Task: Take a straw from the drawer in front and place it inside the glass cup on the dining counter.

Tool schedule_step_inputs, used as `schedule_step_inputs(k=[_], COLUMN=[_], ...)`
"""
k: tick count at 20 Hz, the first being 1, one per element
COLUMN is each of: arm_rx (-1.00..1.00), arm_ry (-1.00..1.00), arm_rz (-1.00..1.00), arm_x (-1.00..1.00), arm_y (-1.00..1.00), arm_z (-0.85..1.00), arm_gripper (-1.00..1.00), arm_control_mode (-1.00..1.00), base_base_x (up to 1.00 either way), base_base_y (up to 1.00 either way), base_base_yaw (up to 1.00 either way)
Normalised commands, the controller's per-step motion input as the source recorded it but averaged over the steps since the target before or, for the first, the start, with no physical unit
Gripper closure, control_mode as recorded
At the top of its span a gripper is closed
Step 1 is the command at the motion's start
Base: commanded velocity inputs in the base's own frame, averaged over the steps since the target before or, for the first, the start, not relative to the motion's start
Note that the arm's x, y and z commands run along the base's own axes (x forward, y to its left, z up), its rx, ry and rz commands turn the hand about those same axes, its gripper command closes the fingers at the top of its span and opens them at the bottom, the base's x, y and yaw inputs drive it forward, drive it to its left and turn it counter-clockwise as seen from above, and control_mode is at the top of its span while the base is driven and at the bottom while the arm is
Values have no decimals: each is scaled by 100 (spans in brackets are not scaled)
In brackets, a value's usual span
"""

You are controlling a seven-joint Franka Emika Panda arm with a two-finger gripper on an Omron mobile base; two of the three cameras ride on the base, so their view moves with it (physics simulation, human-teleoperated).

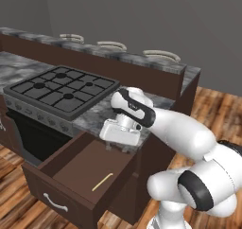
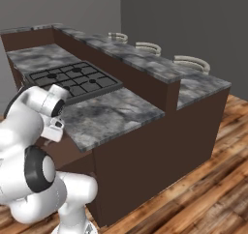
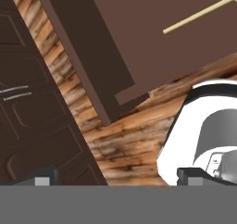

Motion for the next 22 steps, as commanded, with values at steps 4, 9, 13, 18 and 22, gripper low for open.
schedule_step_inputs(k=[4,9,13,18,22], arm_rx=[-2,-8,-14,-19,-22], arm_ry=[0,0,0,0,0], arm_rz=[-5,-10,-18,-32,-38], arm_x=[44,56,47,30,26], arm_y=[77,51,17,10,20], arm_z=[-16,-16,-11,-10,-23], arm_gripper=[-100,-100,-100,-100,-100], arm_control_mode=[-100,-100,-100,-100,-100], base_base_x=[0,0,0,0,0], base_base_y=[0,0,0,0,0], base_base_yaw=[0,0,0,0,0])
